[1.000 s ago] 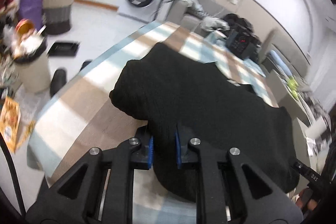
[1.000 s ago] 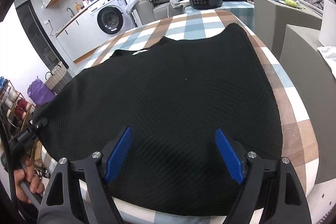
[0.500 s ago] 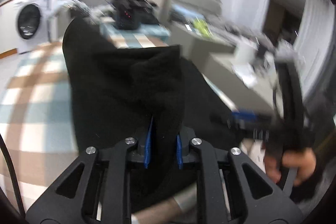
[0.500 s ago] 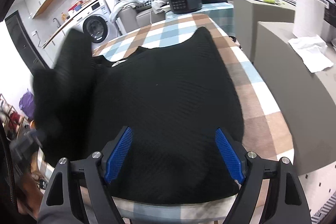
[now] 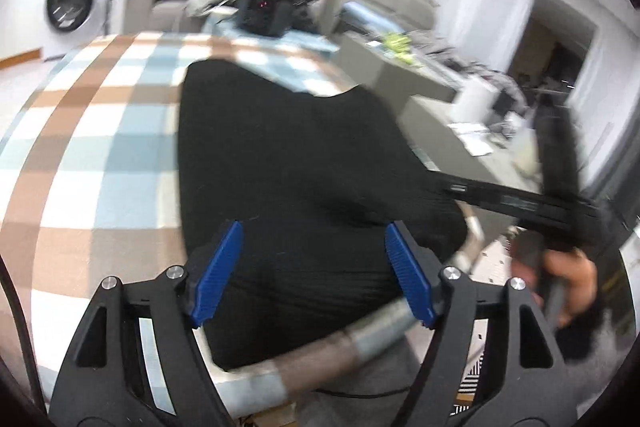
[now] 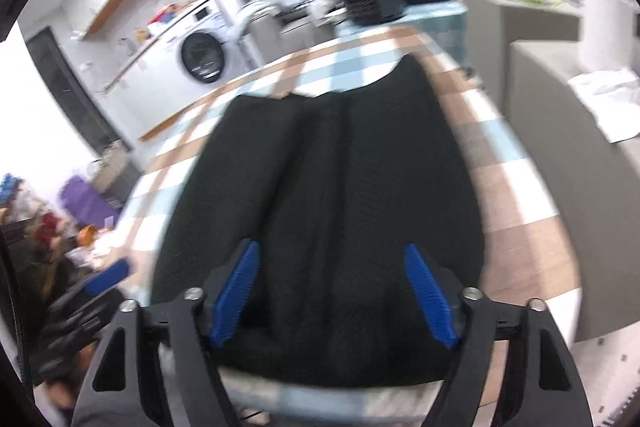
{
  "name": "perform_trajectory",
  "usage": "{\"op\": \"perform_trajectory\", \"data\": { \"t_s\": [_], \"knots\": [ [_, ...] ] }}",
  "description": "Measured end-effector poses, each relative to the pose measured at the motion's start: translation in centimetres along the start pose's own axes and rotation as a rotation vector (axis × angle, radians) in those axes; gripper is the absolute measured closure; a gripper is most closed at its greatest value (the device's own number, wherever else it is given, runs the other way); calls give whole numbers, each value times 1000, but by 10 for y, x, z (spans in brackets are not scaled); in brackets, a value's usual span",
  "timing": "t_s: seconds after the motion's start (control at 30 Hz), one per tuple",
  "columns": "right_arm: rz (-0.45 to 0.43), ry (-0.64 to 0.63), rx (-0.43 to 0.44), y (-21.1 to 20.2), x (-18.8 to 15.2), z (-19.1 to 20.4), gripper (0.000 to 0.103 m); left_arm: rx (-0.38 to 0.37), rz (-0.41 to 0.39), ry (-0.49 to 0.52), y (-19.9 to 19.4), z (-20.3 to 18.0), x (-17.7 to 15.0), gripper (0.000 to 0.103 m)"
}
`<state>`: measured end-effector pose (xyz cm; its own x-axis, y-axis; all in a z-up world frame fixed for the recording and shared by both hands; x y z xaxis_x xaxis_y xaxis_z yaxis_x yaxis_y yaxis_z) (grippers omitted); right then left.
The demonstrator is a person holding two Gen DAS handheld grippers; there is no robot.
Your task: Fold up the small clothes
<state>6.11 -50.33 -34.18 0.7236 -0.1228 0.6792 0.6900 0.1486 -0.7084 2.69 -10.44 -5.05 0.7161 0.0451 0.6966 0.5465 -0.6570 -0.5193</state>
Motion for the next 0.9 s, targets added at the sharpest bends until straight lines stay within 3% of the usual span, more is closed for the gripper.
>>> {"op": "perform_trajectory", "data": {
  "t_s": [0.17,0.3,0.43,0.47,0.5,0.53,0.67,0.8,0.87,0.9],
  "knots": [
    [93,-38,182,9,-13,29,55,39,59,-19,14,23,-14,31],
    [190,-94,217,24,-25,47,57,72,119,13,21,32,-30,31],
    [291,-70,224,37,-37,49,58,57,115,-29,19,40,-36,31],
    [288,-68,220,35,-36,49,63,58,108,-37,19,41,-33,31],
    [280,-72,216,33,-36,50,84,59,105,-39,20,39,-32,31],
    [272,-82,220,31,-36,52,92,57,102,-38,23,37,-29,31],
    [193,-163,232,4,-37,62,94,40,93,-5,26,25,-18,31],
    [281,-178,147,23,-50,52,93,47,138,12,43,14,-18,31],
    [269,-134,198,20,-44,48,87,63,162,27,46,13,-24,31],
    [261,-118,219,19,-40,48,78,72,167,47,46,12,-26,31]
  ]
}}
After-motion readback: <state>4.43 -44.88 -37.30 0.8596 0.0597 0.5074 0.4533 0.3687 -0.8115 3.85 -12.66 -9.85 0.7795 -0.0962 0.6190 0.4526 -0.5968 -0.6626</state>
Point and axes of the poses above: each gripper's, at about its wrist camera, not at the fingertips, and y roughly the way its jaws point, z to its left, x to its top, the point moved 4 cm from there along y, roughly the way its jaws point, and after that the axes turned 13 degrees about -x, right-handed, at the moved point
